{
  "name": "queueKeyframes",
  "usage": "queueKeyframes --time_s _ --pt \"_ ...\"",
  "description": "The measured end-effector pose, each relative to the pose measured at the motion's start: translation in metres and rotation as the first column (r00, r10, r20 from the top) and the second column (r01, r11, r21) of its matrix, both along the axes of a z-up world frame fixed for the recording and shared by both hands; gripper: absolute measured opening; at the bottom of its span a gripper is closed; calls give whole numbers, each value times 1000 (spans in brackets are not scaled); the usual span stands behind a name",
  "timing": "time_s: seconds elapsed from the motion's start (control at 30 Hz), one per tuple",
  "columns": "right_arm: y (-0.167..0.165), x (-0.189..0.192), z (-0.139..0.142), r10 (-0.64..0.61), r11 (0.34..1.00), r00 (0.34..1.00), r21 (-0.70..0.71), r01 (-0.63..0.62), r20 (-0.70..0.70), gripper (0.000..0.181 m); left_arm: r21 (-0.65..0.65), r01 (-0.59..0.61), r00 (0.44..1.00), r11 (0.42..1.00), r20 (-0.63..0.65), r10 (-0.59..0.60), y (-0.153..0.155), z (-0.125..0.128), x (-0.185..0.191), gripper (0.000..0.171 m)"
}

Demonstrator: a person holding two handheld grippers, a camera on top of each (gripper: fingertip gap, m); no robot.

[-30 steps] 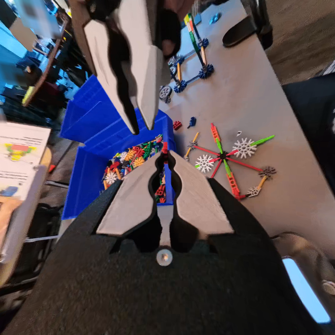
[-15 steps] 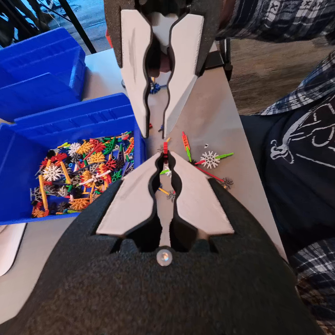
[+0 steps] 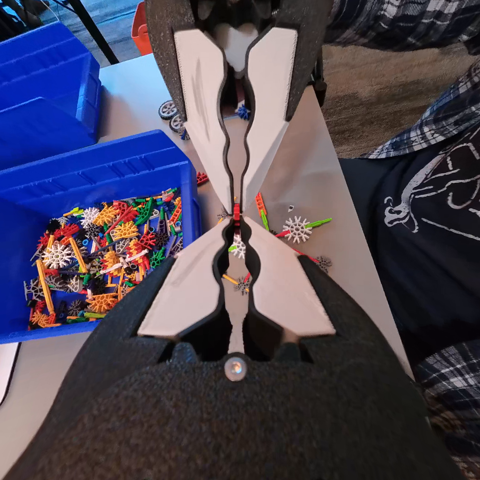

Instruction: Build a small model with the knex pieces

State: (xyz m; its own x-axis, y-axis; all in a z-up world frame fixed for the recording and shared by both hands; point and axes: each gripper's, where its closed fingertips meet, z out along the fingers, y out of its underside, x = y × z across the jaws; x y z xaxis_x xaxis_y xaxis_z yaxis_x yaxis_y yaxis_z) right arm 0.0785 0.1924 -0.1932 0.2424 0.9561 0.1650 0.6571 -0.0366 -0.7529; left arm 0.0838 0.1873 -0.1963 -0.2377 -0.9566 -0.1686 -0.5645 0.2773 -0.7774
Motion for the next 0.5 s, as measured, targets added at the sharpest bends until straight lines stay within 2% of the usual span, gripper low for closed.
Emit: queueKeyframes --time_s 0.17,0.27,0.33,0.5 --pt "-3 4 2 -32 999 999 -4 32 -27 3 -12 8 1000 1000 22 -8 -2 2 4 3" --pt "-5 16 -2 -84 996 996 -17 83 -28 2 5 -6 1000 1000 20 6 2 3 5 16" --pt "-11 29 -6 -127 992 992 -10 127 -11 3 27 -20 1000 999 18 20 8 4 2 16" --pt "-37 77 -53 -259 966 947 69 251 188 2 67 -27 998 997 -52 31 16 -7 -10 18"
